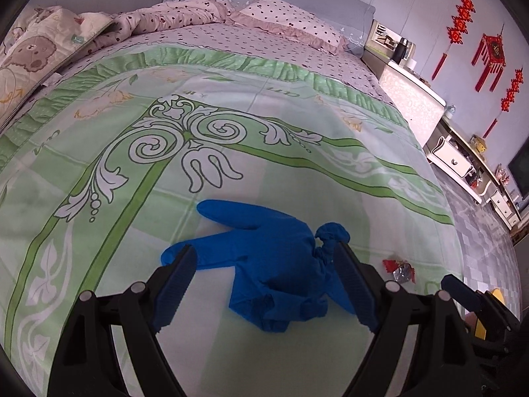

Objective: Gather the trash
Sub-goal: 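Move both tools back over the bed toward the glove and candy wrapper, then grasp the blue glove with left while right grasps the red candy wrapper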

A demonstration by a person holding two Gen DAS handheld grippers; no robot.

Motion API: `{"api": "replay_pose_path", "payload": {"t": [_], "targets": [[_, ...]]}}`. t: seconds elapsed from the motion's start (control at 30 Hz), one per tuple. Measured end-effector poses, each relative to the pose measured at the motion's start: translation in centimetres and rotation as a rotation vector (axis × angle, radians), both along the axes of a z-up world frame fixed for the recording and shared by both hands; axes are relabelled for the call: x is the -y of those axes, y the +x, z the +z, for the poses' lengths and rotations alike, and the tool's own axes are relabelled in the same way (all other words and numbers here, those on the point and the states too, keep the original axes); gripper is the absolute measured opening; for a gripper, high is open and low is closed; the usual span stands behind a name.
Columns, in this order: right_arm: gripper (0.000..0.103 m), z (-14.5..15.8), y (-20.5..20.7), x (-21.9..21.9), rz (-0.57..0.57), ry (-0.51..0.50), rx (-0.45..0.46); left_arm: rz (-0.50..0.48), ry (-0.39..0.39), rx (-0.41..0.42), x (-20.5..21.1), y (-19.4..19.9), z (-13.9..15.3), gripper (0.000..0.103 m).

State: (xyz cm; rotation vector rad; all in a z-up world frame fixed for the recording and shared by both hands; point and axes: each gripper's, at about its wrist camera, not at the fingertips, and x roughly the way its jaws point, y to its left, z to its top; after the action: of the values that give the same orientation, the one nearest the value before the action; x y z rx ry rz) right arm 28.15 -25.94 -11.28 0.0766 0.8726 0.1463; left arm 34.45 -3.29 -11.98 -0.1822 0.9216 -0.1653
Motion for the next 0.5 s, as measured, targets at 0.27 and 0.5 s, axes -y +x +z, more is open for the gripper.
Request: {"api": "replay_pose_path", "payload": {"t": [0.27,0.5], "targets": [[0.052,-2.3,2.5,-0.4,-0.001,-0.031,-0.033,-0.003,-0.039,-0.023,0.6,0.6,-1.9,0.075],[0.040,-3.1,3.8,-0.6,-0.004,-0.040,-0.041,-0.001,-0.030,-0.018,1.0,0.5,-3.2,0.063]]}}
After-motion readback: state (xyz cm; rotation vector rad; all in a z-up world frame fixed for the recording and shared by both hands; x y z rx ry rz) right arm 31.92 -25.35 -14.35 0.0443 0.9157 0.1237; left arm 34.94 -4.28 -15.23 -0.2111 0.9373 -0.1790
